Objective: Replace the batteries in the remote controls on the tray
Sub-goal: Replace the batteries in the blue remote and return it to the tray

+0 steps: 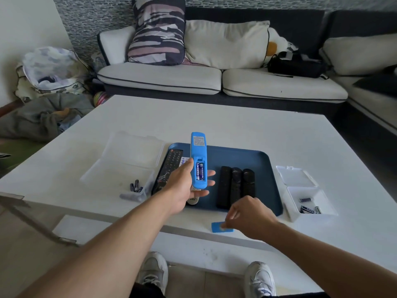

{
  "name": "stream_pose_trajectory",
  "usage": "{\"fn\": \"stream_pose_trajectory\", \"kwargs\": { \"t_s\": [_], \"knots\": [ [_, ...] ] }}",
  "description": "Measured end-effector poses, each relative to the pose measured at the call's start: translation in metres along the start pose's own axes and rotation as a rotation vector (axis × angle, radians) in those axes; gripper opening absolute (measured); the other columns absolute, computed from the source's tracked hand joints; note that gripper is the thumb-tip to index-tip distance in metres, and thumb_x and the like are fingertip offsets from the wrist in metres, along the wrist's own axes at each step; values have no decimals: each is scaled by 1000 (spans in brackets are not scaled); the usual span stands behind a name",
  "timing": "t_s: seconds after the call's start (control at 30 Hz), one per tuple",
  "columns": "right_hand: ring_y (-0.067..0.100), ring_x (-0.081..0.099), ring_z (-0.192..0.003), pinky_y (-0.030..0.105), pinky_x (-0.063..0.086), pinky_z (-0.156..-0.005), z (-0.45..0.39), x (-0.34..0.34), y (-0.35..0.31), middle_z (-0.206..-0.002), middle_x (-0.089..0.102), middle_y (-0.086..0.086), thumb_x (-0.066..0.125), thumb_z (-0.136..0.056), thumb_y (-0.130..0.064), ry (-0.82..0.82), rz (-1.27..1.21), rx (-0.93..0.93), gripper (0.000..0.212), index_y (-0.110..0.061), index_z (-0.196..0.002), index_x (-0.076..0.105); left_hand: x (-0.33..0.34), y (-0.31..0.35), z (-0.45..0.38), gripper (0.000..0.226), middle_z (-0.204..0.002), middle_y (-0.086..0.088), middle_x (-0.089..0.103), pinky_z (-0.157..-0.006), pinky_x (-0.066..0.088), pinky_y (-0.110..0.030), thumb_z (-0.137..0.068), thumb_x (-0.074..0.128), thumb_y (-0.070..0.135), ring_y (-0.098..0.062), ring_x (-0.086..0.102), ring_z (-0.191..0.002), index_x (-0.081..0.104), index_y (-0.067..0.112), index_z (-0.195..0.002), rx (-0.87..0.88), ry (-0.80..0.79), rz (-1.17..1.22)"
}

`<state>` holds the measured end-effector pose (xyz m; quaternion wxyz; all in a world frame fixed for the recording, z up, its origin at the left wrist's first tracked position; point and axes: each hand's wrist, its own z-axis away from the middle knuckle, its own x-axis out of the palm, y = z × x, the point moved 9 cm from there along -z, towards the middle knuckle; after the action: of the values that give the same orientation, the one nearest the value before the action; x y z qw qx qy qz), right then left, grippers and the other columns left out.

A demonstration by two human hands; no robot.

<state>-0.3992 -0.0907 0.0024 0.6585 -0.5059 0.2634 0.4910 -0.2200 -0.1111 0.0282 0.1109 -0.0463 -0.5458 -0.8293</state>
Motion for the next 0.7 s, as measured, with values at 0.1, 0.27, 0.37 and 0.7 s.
{"fn": "stream_pose_trajectory", "kwargs": {
  "t_s": [0.1,0.27,0.37,0.7],
  "knots": [
    [8,67,-75,25,50,-59,4,0,15,-80,72,-12,81,-69,-62,33,73,32,29,-34,-69,72,5,3,3,47,-108,-6,77,-51,57,-31,-110,28,43,-21,76,-86,60,17,-132,1,-68,49],
    [4,62,-77,25,49,-63,8,-14,19,-73,62,-20,78,-72,-65,121,150,-17,30,-38,-83,70,10,5,2,44,-114,-10,75,-62,61,-36,-109,29,43,-26,74,-92,60,20,-131,-3,-120,94],
    [6,62,-75,26,51,-66,12,-45,5,-72,64,-21,75,-81,-51,318,26,-89,13,-39,-84,72,13,3,-2,51,-114,-12,75,-77,59,-41,-108,27,49,-28,72,-92,63,18,-127,-18,-127,99],
    [15,63,-86,29,50,-64,19,-69,-98,-112,60,-7,71,-90,-22,521,76,-620,34,-33,-123,71,24,-6,-5,48,-97,-9,74,-66,59,-34,-109,31,42,-20,73,-78,66,12,-122,-79,-99,261]
  ]
}}
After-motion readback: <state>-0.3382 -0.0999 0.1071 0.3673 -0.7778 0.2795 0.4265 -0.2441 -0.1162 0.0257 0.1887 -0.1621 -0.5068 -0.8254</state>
